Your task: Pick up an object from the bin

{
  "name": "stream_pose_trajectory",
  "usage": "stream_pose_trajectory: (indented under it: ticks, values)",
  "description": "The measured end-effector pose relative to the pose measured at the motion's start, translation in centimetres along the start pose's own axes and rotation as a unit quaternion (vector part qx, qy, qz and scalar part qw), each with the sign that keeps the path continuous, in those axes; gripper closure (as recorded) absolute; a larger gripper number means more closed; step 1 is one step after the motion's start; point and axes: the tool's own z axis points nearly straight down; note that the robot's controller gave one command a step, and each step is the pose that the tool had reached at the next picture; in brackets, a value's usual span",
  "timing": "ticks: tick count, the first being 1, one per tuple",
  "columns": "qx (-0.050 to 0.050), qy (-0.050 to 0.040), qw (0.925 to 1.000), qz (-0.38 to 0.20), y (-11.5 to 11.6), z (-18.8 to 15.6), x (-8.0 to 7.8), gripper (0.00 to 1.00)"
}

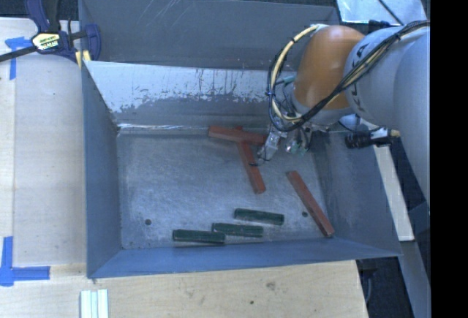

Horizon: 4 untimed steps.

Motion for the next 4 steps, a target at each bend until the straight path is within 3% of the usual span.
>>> stream_pose_trajectory:
  ticks: [1, 2, 3, 4]
  values:
    - [0.001, 0.0014, 0.9999, -0.013, 0.8, -12.4, 1.6, 1.00]
    - [0.001, 0.0015, 0.9999, -0.013, 0.8, -12.4, 1.6, 1.00]
    - [0.001, 0.0028, 0.9924, 0.123, 2.0, -8.8, 2.2, 0.00]
    - [0.001, 0.0021, 0.9924, 0.123, 1.9, -8.9, 2.1, 0.00]
